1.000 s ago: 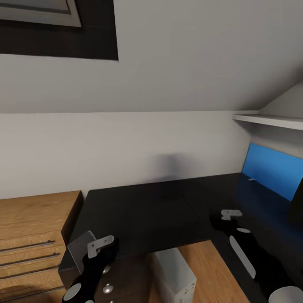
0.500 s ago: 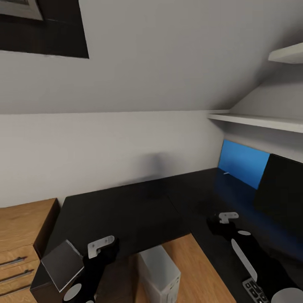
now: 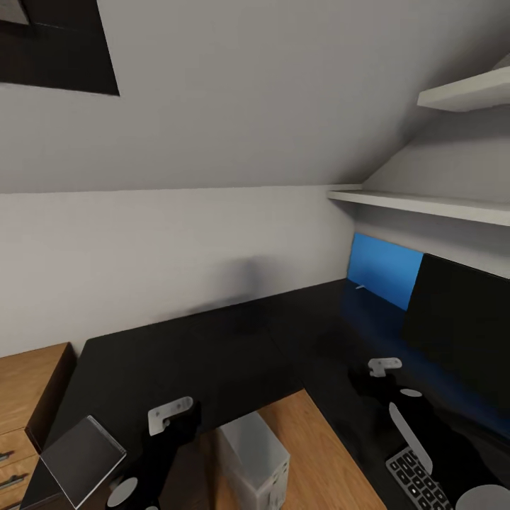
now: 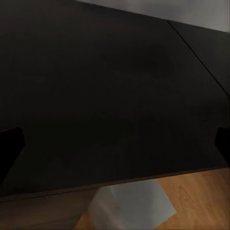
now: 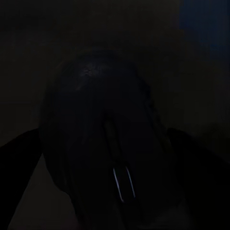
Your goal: In the bedroom, organize the workspace by keeping the computer under the desk, ensuring the monitor is on the desk, placing the keyboard on the desk next to the monitor, placing the mouse on the desk next to the keyboard, moving the folder from the swivel chair onto the desk next to the mouse, stacking the notebook on top of the folder with the pen on top of the notebook, and positioning the swivel chair next to the desk.
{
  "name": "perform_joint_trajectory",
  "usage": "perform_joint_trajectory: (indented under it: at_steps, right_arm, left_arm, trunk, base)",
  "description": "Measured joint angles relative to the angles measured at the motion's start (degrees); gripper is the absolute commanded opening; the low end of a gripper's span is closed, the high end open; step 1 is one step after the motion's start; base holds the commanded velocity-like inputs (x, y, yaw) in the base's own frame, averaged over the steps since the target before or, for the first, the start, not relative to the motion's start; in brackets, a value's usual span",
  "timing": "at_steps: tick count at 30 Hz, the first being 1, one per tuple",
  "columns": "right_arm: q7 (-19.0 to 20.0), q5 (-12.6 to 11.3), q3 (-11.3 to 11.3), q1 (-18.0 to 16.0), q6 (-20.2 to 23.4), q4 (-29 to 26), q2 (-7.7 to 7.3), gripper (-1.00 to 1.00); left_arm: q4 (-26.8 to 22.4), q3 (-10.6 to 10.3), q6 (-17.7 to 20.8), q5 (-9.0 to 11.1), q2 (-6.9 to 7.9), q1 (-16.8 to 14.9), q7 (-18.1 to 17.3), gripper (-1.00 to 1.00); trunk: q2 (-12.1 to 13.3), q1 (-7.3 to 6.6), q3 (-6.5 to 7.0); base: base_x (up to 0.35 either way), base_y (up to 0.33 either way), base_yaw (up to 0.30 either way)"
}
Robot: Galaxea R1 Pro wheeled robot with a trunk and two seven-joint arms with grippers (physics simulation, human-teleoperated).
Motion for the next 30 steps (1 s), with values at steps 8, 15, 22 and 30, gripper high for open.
perform_joint_trajectory:
  at_steps: [8,15,22,30]
  right_arm:
    - [-0.25,0.03,-0.30,0.00,0.05,0.80,-0.16,-1.00]
    - [-0.66,0.32,-0.47,-0.13,2.98,4.40,-0.36,-1.00]
    - [-0.74,1.26,-0.50,-0.34,4.97,7.76,-0.47,-1.00]
    - [-0.76,1.31,-0.50,-0.58,4.98,10.81,-0.50,-1.00]
  left_arm:
    - [-0.08,-0.38,0.06,0.00,-0.01,0.00,0.03,1.00]
    - [-0.08,-0.35,0.07,0.00,-0.03,0.00,0.05,1.00]
    - [-0.09,-0.42,0.06,0.00,-0.04,0.00,0.05,1.00]
    - [-0.07,-0.41,0.06,0.01,-0.05,0.00,0.05,1.00]
  trunk:
    - [0.00,0.00,0.00]
    - [0.00,0.00,0.00]
    - [0.00,0.00,0.00]
    - [0.00,0.00,0.00]
  base:
    - [0.000,0.000,0.000]
    - [0.000,0.000,0.000]
    - [0.000,0.000,0.000]
    - [0.000,0.000,0.000]
